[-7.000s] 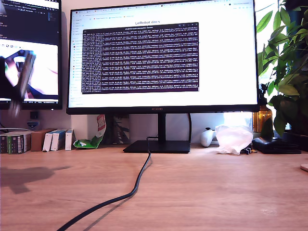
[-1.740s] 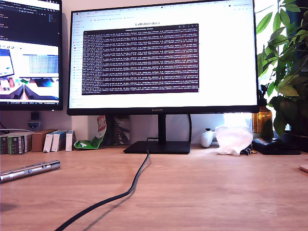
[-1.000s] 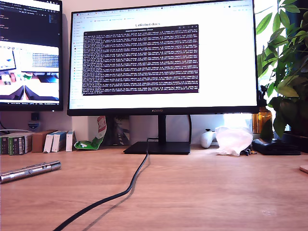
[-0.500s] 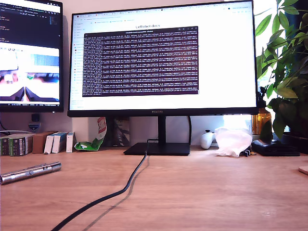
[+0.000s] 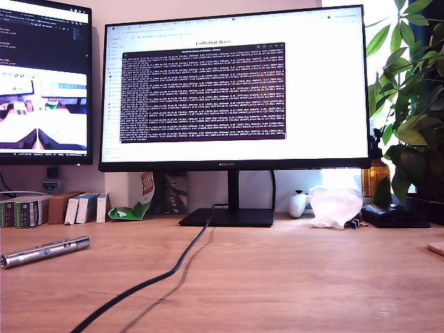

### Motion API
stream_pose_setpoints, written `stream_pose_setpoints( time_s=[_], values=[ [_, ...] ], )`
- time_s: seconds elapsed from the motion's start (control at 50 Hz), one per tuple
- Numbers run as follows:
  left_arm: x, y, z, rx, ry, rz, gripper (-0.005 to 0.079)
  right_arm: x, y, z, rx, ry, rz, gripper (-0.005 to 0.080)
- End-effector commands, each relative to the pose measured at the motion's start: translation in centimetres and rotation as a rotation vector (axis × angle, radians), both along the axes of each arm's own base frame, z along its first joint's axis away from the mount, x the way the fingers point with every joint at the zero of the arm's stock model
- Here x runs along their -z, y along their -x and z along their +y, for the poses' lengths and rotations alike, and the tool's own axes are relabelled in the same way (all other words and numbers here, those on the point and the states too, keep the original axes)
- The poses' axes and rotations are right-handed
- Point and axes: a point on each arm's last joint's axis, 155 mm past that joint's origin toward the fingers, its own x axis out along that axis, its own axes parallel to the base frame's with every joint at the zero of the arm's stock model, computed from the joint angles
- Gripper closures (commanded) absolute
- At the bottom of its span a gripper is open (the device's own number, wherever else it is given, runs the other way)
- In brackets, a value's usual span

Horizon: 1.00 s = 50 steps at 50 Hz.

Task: Pick the metallic laser pointer with your right arm, pass it to your left arm, then place it down to the left side of the table

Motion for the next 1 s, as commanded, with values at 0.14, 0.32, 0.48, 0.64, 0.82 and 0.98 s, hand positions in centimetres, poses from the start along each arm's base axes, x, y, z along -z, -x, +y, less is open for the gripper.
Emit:
stream_pose_setpoints(
  time_s=[0.14, 0.32, 0.48, 0.64, 0.82, 0.98],
  values=[
    [1.6, 0.0, 0.5, -0.030, -0.008, 0.025, 0.0752, 1.2, -0.1, 0.6, -0.026, 0.005, 0.022, 0.0752],
    [1.6, 0.0, 0.9, -0.051, -0.013, 0.024, 0.0752, 1.9, -0.1, 0.6, -0.022, -0.010, 0.053, 0.0752],
    [1.6, 0.0, 0.9, -0.055, 0.005, 0.022, 0.0752, 1.8, -0.2, 0.6, -0.015, -0.044, 0.045, 0.0752],
    [1.6, 0.0, 0.9, -0.057, 0.025, 0.020, 0.0752, 1.8, -0.2, 0.6, -0.015, -0.044, 0.046, 0.0752],
    [1.6, 0.0, 0.9, -0.057, 0.027, 0.020, 0.0752, 1.8, -0.2, 0.6, -0.015, -0.044, 0.045, 0.0752],
    [1.6, 0.0, 0.9, -0.057, 0.027, 0.020, 0.0752, 1.8, -0.2, 0.6, -0.015, -0.044, 0.046, 0.0752]
  ],
)
